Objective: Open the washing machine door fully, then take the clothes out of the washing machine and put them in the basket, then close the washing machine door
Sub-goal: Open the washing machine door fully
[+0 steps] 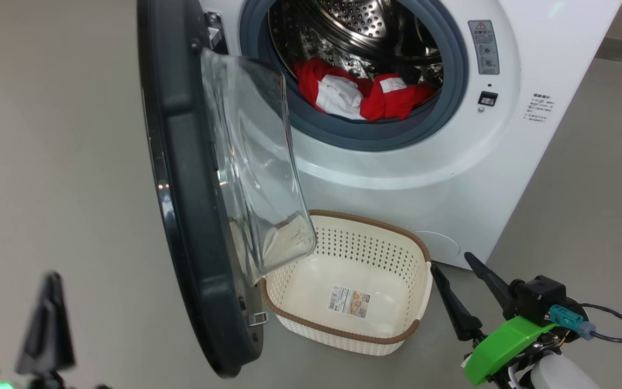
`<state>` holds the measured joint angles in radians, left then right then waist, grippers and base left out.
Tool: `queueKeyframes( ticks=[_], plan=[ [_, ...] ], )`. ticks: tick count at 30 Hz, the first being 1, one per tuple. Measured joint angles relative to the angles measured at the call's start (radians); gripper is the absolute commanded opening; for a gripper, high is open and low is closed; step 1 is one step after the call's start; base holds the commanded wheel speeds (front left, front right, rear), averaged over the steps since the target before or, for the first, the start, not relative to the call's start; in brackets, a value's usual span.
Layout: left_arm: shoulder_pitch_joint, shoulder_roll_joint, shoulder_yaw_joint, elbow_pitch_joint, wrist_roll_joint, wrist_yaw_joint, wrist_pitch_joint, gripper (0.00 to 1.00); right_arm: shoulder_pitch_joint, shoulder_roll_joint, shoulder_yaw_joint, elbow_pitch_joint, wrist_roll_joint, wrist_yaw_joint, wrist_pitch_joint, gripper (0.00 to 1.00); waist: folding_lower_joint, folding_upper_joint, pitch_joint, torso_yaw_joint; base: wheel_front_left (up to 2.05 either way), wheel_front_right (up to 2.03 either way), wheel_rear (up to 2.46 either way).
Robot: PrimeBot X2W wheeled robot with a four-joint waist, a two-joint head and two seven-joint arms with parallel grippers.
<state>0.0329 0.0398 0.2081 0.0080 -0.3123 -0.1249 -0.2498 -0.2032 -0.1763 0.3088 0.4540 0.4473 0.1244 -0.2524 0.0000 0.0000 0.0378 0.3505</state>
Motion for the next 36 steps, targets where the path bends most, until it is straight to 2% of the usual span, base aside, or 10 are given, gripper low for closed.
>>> queueKeyframes(
  ticks=[3, 6, 9, 12, 14, 15, 19, 22, 30, 36],
  plan=[
    [-0.017, 0.0, 0.012, -0.125, -0.031, 0.001, -0.004, 0.0, 0.0, 0.001, -0.001, 0.0, -0.001, 0.0, 0.0, 1.0, 0.0, 0.0, 0.0, 0.0, 0.0, 0.0, 0.0],
    [-0.018, 0.0, -0.032, -0.25, -0.052, 0.001, -0.007, 0.0, 0.0, 0.001, -0.001, -0.001, -0.001, 0.0, 0.0, 1.0, 0.0, 0.0, 0.001, -0.002, 0.0, 0.0, 0.0],
    [-0.016, 0.001, -0.146, -0.34, -0.044, 0.001, -0.007, 0.0, 0.0, 0.0, -0.002, -0.002, -0.001, 0.0, 0.0, 1.0, 0.0, 0.0, 0.003, -0.003, 0.0, 0.0, 0.0],
    [0.004, 0.001, -0.302, -0.35, -0.001, 0.001, -0.008, 0.0, 0.0, 0.001, -0.003, -0.004, -0.001, 0.0, 0.0, 1.0, 0.0, 0.0, 0.006, -0.004, 0.0, 0.0, 0.0],
    [0.02, 0.002, -0.38, -0.312, -0.004, 0.0, -0.008, 0.0, 0.0, 0.001, -0.003, -0.005, -0.001, 0.0, 0.0, 1.0, 0.0, 0.0, 0.008, -0.005, 0.0, 0.0, 0.0],
    [0.02, 0.002, -0.38, -0.312, -0.004, 0.0, -0.008, 0.0, 0.0, 0.001, -0.003, -0.005, -0.001, 0.0, 0.0, 1.0, 0.0, 0.0, 0.008, -0.005, 0.0, 0.0, 0.0],
    [0.035, 0.007, -0.486, -0.154, -0.044, 0.0, -0.007, 0.0, 0.0, 0.003, -0.002, -0.007, -0.003, 0.0, 0.0, 1.0, 0.0, 0.0, 0.009, -0.009, 0.0, 0.0, 0.0],
    [0.034, 0.009, -0.522, -0.035, -0.063, 0.0, -0.007, 0.0, 0.0, 0.005, -0.001, -0.008, -0.007, 0.0, 0.0, 1.0, 0.0, 0.0, 0.01, -0.013, 0.0, 0.0, 0.0],
    [-0.01, 0.008, -0.496, 0.133, -0.093, -0.005, -0.007, 0.0, 0.0, 0.006, -0.005, -0.019, -0.01, 0.0, 0.0, 1.0, 0.0, 0.0, 0.016, -0.017, 0.0, 0.0, 0.0],
    [-0.015, 0.004, -0.458, 0.154, -0.095, -0.008, -0.007, 0.0, 0.0, 0.006, -0.01, -0.026, -0.011, 0.0, 0.0, 1.0, 0.0, 0.0, 0.02, -0.014, 0.0, 0.0, 0.0]
  ],
)
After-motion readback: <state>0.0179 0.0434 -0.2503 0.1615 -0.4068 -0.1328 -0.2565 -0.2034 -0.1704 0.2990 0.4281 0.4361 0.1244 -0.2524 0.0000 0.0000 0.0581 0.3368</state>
